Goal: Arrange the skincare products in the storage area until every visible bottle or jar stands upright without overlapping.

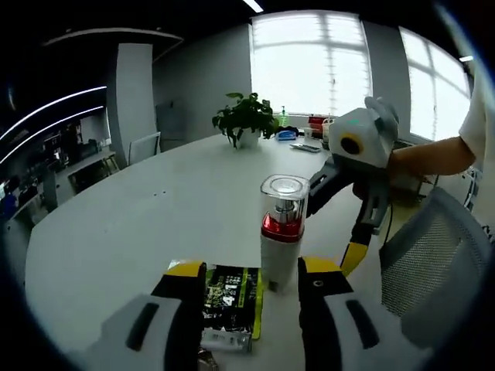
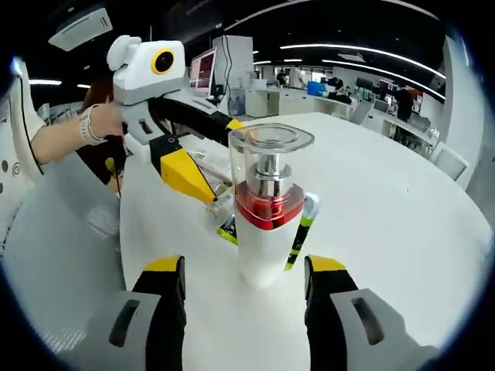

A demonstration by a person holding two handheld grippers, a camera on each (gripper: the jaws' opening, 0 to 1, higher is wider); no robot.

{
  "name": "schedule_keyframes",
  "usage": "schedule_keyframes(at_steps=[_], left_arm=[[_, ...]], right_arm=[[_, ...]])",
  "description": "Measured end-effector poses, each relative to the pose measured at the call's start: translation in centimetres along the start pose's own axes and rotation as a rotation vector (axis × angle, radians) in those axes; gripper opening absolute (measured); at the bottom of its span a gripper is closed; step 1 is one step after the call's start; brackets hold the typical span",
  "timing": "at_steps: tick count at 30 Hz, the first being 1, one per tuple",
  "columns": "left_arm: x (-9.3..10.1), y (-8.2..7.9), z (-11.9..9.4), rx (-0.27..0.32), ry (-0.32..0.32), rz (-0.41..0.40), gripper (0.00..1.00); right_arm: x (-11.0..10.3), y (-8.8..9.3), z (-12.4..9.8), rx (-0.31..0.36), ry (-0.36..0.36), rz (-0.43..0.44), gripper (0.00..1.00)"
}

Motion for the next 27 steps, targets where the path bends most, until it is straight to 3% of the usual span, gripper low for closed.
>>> schedule_keyframes(at_steps=[8, 15, 19, 27], left_arm=[[-0.2, 1.5, -2.8, -0.076, -0.046, 0.033, 0.47], [-0.2, 2.6, -5.3, -0.133, -0.085, 0.018, 0.56], [-0.1, 3.0, -6.8, -0.174, -0.124, 0.027, 0.62], [0.1, 3.6, -9.5, -0.220, -0.149, 0.008, 0.73]], right_arm=[[-1.3, -0.8, -0.9, 0.028, 0.013, 0.044, 0.79], [-2.5, -1.8, -2.0, 0.054, 0.031, 0.014, 0.85], [-3.2, -2.3, -2.6, 0.082, 0.005, 0.028, 0.89], [-4.1, -2.8, -3.7, 0.075, 0.019, -0.009, 0.91]])
Point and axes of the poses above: the point that each gripper's makers call its tool centre point, and the gripper's own axes: z roughly forward along the fingers, x roughly to its right, y roughly out of its underside, the point moved 8 cm from there along -z, roughly backward along the fingers, and after that the axes turned 14 degrees about z, right-handed, at the moved point
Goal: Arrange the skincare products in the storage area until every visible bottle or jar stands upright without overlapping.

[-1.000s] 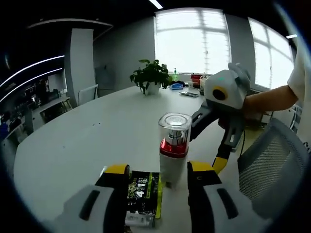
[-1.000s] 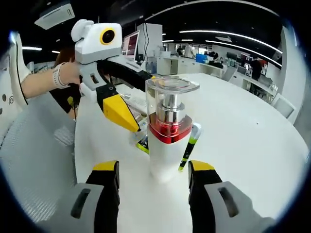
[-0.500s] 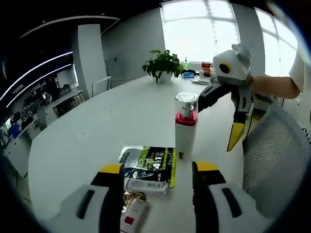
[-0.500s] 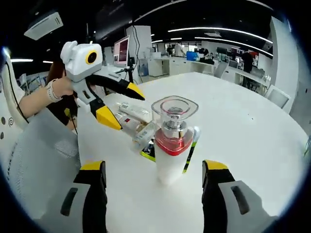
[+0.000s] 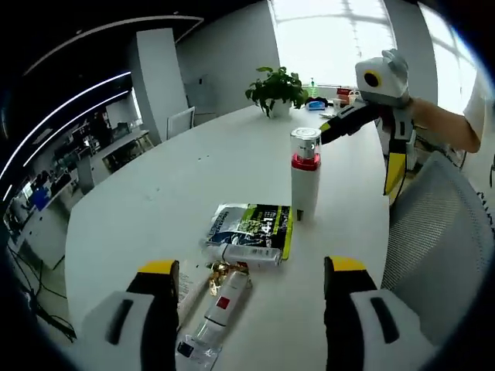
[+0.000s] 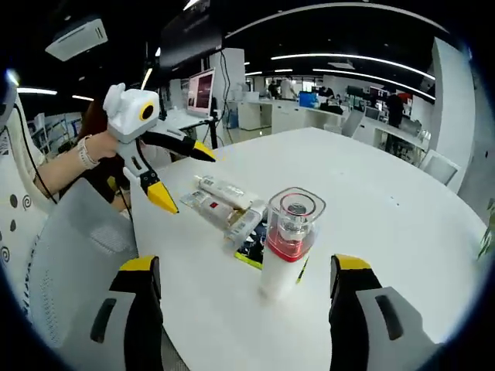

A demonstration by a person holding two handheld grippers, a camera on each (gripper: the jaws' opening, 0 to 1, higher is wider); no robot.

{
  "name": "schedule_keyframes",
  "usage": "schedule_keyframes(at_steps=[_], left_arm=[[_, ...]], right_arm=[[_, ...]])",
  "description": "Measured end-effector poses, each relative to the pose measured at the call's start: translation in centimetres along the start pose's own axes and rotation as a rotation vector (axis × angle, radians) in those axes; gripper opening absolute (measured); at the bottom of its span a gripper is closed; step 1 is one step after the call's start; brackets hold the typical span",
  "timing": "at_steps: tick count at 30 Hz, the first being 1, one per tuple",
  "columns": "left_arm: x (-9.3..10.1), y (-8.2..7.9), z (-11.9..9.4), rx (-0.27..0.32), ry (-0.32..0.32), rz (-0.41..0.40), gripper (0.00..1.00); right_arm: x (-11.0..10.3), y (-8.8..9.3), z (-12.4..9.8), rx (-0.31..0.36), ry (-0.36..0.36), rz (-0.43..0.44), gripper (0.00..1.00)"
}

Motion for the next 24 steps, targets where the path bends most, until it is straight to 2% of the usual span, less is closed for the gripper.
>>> schedule_keyframes(at_steps=[9, 14, 19, 24], left_arm=[[0.0, 1.2, -3.0, -0.051, -0.037, -0.042, 0.85], [0.6, 1.1, -4.3, -0.056, -0.042, -0.051, 0.91], [1.4, 1.1, -5.0, -0.066, -0.045, -0.072, 0.97], [1.9, 1.4, -5.4, -0.079, -0.039, -0.076, 0.99]], right_arm=[[-0.8, -0.2, -0.7, 0.009, -0.010, -0.028, 0.93], [-1.4, -0.5, -1.3, 0.025, -0.011, -0.032, 0.96], [-1.9, -0.8, -1.8, 0.035, 0.001, -0.047, 1.00], [-2.2, -0.6, -2.2, 0.035, 0.003, -0.051, 1.00]])
Point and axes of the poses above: the point that each gripper's makers call its tool centre point, and the gripper's own axes: z roughly forward along the fingers, x roughly to its right, y roughly out of its underside, the point moved 8 cm from there along -z, roughly backward along the fingers, and after that the axes turned 14 degrees about z, right-handed, at the moved point
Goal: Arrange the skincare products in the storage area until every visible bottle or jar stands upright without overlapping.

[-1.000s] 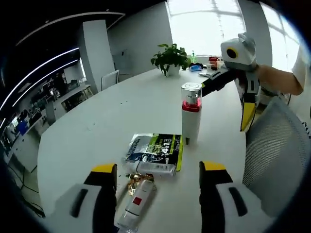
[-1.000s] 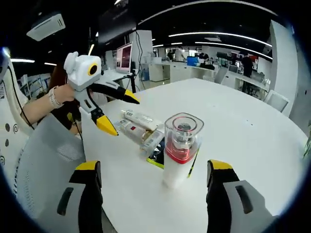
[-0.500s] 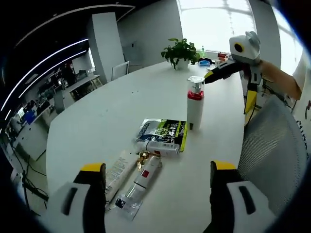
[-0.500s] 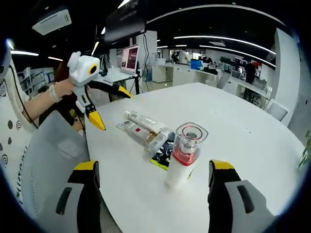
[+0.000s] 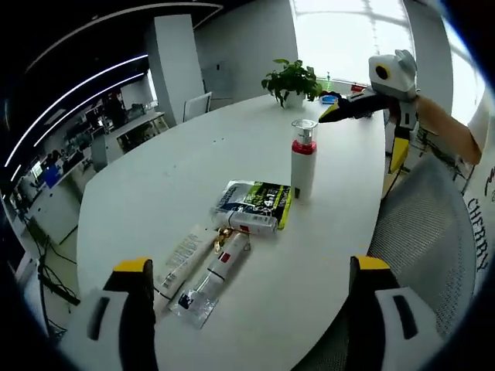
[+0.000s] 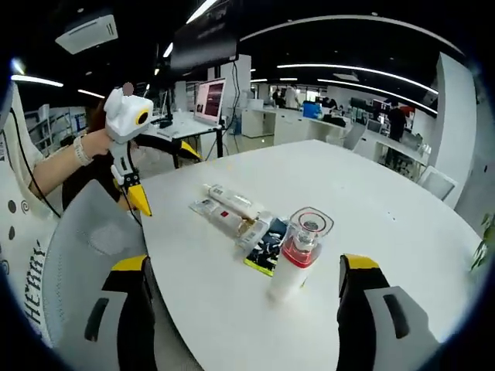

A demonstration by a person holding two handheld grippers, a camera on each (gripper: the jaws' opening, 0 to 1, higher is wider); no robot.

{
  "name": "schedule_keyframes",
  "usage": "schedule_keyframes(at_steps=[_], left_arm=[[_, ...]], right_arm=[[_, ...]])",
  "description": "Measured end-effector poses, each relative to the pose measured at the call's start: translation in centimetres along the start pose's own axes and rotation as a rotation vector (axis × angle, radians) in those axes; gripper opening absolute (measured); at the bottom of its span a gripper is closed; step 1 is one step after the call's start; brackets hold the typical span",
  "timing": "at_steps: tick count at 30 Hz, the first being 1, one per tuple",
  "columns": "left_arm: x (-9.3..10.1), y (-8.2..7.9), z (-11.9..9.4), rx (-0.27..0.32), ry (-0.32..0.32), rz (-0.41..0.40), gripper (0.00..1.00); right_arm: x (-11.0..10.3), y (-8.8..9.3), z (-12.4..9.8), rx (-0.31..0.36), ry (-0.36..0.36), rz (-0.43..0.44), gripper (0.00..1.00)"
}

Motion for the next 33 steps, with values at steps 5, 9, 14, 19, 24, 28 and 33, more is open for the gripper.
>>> schedule_keyframes(at_steps=[5, 9, 14, 19, 24, 28, 33], left_arm=[[0.2, 0.4, -0.6, -0.004, -0.004, -0.016, 0.99], [0.5, 0.5, -0.9, -0.006, -0.008, -0.025, 0.99], [1.0, 0.4, -0.8, -0.002, -0.002, -0.027, 0.99], [0.9, 0.7, -0.9, -0.008, -0.018, -0.041, 0.99], [0.5, 0.7, -0.9, 0.012, -0.022, -0.031, 0.99], [0.2, 1.0, -0.7, 0.004, -0.015, -0.025, 0.99], [-0.4, 1.3, -0.6, 0.015, -0.023, -0.028, 0.99]], right_arm=[[-0.6, 0.2, -0.4, -0.004, 0.005, -0.003, 1.00], [-1.0, 0.3, -0.3, -0.011, 0.006, -0.012, 1.00], [-1.5, 0.6, -0.3, -0.026, -0.001, -0.015, 1.00], [-1.8, 0.6, -0.4, -0.027, 0.004, -0.032, 1.00], [-1.7, 0.6, -0.5, -0.018, 0.031, -0.018, 1.00], [-1.8, 1.0, -0.5, -0.017, 0.034, 0.000, 1.00], [-2.2, 1.2, -0.5, -0.018, 0.014, 0.017, 0.94]])
Point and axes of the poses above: the point that each gripper's makers call its tool centre point, and the gripper's own axes: z roughly forward along the fingers, x roughly to its right, y roughly out of its underside, the point moved 8 cm from there along -z, roughly backward along the fingers, and after that the axes turned 14 degrees about z, right-handed, at the moved point
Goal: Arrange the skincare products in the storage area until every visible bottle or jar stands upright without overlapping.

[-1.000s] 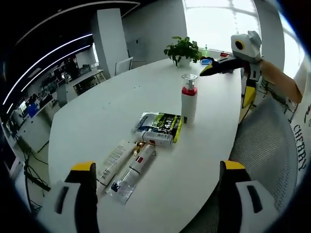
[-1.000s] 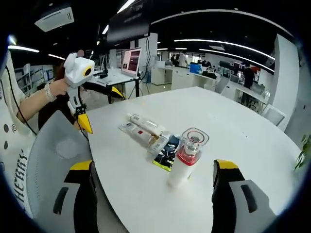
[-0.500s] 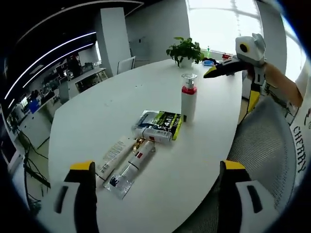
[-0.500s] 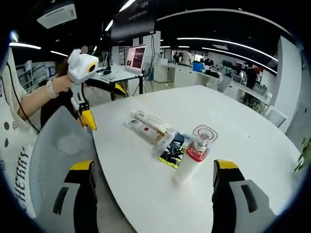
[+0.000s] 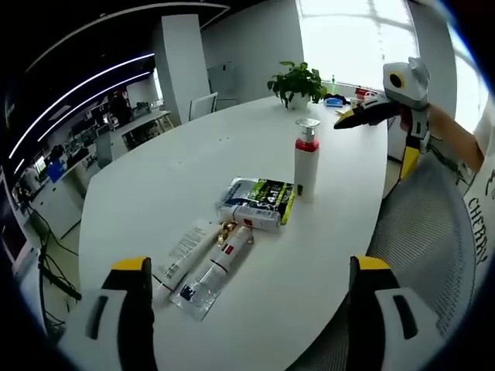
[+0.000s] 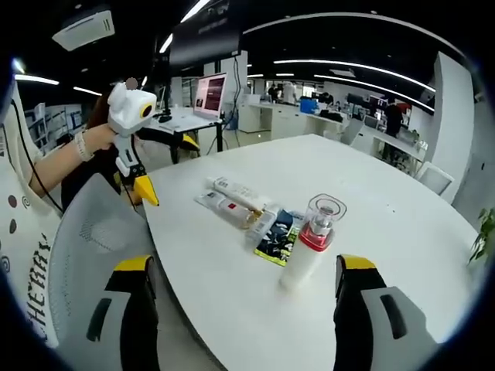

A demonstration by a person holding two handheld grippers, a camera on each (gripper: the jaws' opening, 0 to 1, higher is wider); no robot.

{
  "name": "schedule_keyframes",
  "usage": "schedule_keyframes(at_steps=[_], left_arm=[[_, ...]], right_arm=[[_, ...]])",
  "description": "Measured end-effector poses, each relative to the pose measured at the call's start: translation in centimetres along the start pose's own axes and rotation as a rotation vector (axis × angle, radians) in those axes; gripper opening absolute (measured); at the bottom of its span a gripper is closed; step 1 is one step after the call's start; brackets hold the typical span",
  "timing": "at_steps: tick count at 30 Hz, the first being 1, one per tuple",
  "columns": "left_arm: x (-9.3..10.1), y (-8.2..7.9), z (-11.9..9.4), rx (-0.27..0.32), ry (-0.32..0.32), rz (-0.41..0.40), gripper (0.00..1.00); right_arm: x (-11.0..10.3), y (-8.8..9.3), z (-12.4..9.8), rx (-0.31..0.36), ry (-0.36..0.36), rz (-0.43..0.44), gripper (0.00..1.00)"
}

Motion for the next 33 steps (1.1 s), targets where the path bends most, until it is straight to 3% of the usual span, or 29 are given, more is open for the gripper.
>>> schedule_keyframes(at_steps=[6, 17, 29, 33], left_arm=[[-0.8, 0.7, 0.5, -0.017, 0.015, 0.011, 0.99], [-2.2, 1.6, 1.7, -0.032, 0.019, 0.004, 0.99], [-5.3, 1.6, 4.1, -0.096, 0.018, 0.086, 0.99], [-6.5, 1.7, 4.9, -0.117, 0.017, 0.111, 0.90]], right_arm=[[-0.4, 0.2, 1.1, -0.047, -0.018, 0.002, 0.81], [-1.0, 0.0, 3.0, -0.095, -0.069, -0.013, 0.81], [-1.2, -0.5, 3.9, -0.089, -0.078, 0.012, 0.81], [-1.4, 0.1, 4.1, -0.105, -0.077, 0.024, 0.79]])
Point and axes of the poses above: the point that each gripper's makers call its tool centre point, and the gripper's own axes: z roughly forward along the fingers, x roughly to its right, y roughly out of its underside, the point moved 8 cm from there along -z, roughly backward along the fingers, and after that the axes turned 14 degrees about z, right-handed, at the moved point
